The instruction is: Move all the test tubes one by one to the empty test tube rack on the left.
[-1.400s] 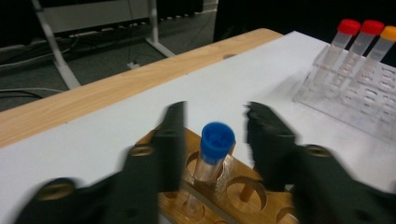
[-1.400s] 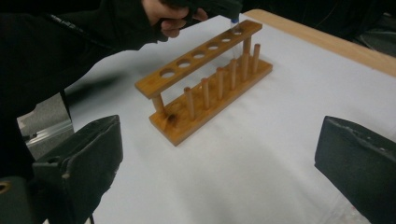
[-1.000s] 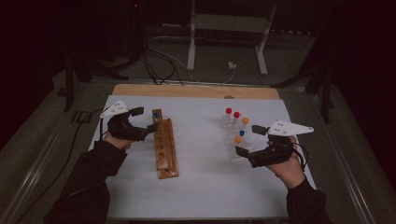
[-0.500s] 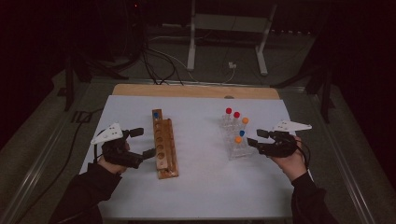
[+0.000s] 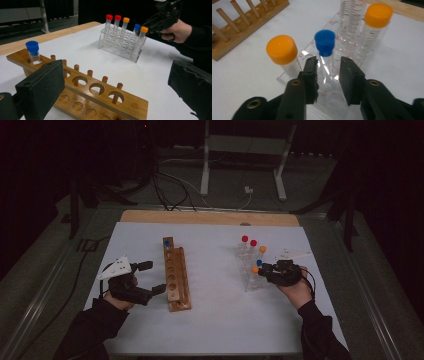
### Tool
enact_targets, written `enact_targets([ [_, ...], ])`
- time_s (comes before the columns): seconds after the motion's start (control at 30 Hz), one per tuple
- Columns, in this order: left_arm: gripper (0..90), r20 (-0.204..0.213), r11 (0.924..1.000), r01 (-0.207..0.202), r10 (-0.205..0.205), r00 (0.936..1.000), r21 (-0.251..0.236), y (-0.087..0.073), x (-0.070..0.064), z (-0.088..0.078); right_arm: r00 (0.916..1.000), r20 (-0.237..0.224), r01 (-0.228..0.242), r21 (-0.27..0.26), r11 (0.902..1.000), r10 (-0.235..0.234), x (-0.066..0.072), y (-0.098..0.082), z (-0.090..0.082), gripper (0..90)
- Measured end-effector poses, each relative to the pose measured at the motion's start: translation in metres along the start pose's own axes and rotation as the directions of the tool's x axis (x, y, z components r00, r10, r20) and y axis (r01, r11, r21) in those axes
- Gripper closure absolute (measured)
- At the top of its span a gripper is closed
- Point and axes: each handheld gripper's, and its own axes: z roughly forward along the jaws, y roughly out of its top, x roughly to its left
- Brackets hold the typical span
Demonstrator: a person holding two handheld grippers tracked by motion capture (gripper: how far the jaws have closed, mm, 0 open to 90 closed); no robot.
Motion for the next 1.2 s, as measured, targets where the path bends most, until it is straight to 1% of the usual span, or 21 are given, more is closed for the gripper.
enact_targets([
  [0.17, 1.7, 0.0, 1.0, 0.0, 0.0, 1.0, 0.0, -0.001, 0.001, 0.0, 1.0, -0.001, 0.01, 0.01, 0.9999, -0.01, 0.002, 0.002, 0.006, 76.6],
  [0.33, 1.6, -0.001, 1.0, 0.007, -0.007, 1.0, 0.006, -0.001, 0.002, 0.0, 0.9999, 0.005, 0.011, 0.02, 0.9997, -0.011, 0.001, 0.003, 0.005, 77.5],
  [0.47, 1.7, 0.005, 0.9999, 0.013, -0.014, 0.9999, 0.011, -0.002, 0.003, 0.002, 0.9997, 0.017, 0.015, 0.01, 0.9998, -0.016, 0.001, 0.005, 0.001, 77.7],
  [0.63, 1.6, 0.011, 0.9999, 0.009, -0.009, 0.9999, 0.011, 0.001, 0.002, 0.001, 0.9993, 0.025, 0.027, -0.016, 0.9995, -0.027, 0.003, 0.012, -0.009, 77.8],
  [0.83, 1.7, 0.023, 0.9998, 0.004, -0.005, 0.9997, 0.018, 0.004, 0.0, 0.002, 0.9983, 0.036, 0.049, -0.059, 0.9971, -0.047, 0.006, 0.028, -0.026, 77.8],
  [1.03, 1.7, 0.032, 0.9999, -0.003, 0.002, 0.9995, 0.012, 0.008, -0.001, 0.002, 0.9958, 0.052, 0.081, -0.103, 0.9914, -0.076, 0.011, 0.046, -0.041, 77.8],
  [1.2, 1.7, 0.045, 0.9997, -0.007, 0.006, 0.999, 0.024, 0.01, -0.003, 0.004, 0.9938, 0.048, 0.106, -0.136, 0.9851, -0.1, 0.017, 0.062, -0.05, 77.8],
])
